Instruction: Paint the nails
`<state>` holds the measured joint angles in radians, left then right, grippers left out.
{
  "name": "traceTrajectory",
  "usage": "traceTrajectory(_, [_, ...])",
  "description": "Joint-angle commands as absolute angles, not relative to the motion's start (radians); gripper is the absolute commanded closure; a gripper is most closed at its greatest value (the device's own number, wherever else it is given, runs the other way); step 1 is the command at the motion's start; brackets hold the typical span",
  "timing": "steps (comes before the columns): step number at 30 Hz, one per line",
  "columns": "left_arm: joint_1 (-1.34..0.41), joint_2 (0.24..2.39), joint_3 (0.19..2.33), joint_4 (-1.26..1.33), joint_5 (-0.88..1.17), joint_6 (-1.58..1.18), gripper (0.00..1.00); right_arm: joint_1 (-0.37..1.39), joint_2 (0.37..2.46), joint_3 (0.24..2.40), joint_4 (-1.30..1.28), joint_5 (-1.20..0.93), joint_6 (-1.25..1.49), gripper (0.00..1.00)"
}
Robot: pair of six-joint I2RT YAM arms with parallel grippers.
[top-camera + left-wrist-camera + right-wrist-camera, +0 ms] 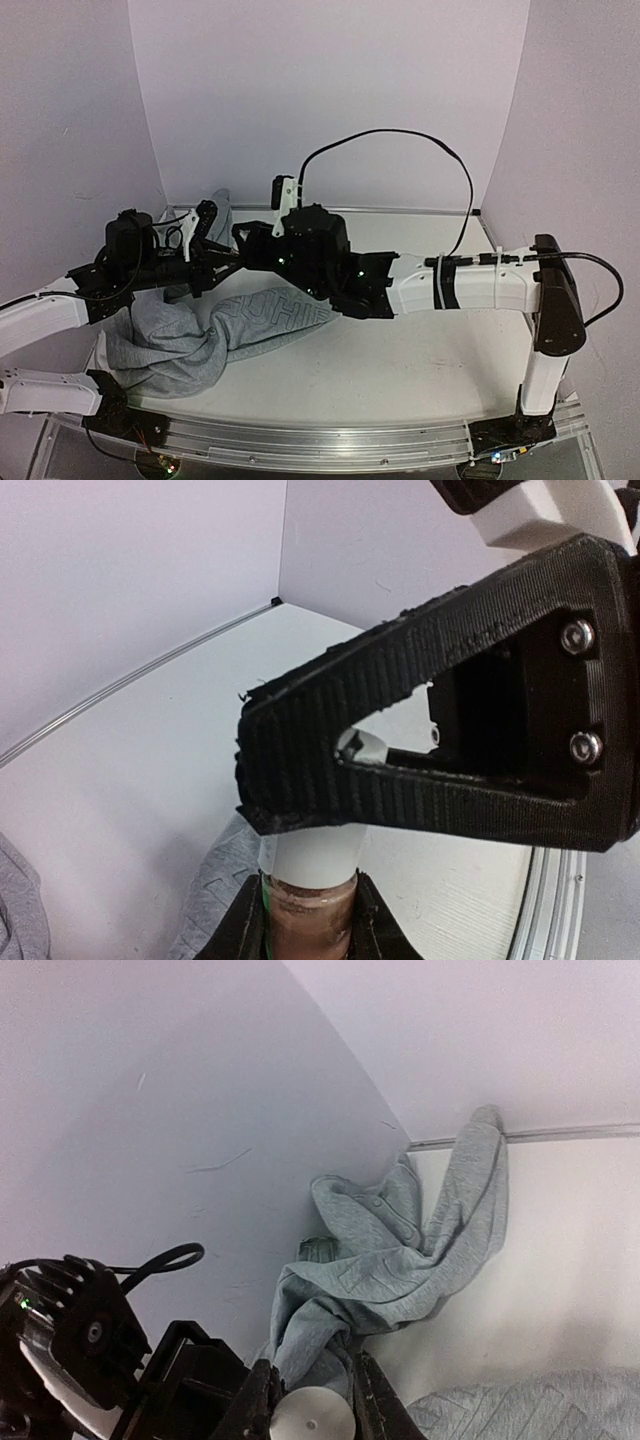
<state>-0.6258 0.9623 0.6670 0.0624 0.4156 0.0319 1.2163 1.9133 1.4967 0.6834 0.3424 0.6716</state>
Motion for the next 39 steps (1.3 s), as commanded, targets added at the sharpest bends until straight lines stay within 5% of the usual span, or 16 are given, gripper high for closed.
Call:
traceTrajectory(1, [-0.617, 0.955, 0.708, 0.249, 0.264, 0.033, 1.0, 1.348, 1.89, 1.503, 0.597, 0.449, 0.763, 1.0])
traceTrajectory(4, [-0.617, 0.969, 0.714, 0.247, 0.287, 0.029, 1.0, 1.339, 1.867, 1.511, 0.601, 0.388, 0.679, 0.98])
traceTrajectory(11, [-0.617, 0.991, 0.727, 0.247, 0.389, 0.026, 1.0, 1.212, 1.711, 1.399, 0.59, 0.129, 0.556, 0.27])
traceTrajectory(15, [-0.617, 1.018, 0.745, 0.247, 0.496, 0.014, 1.0, 1.102, 1.635, 1.34, 0.591, -0.205, 0.435, 0.03])
traceTrajectory(23, [-0.617, 1.119, 0.828, 0.247, 0.887, -0.052, 1.0, 0.97, 1.615, 1.302, 0.602, -0.623, 0.251, 0.12])
traceTrajectory(27, [-0.616, 1.182, 0.864, 0.251, 1.035, -0.091, 1.0, 0.949, 1.664, 1.336, 0.647, -0.771, 0.241, 0.33])
traceTrajectory(39, [-0.622, 1.212, 0.877, 0.261, 1.114, -0.111, 1.0, 0.945, 1.747, 1.393, 0.777, -0.897, 0.321, 0.54])
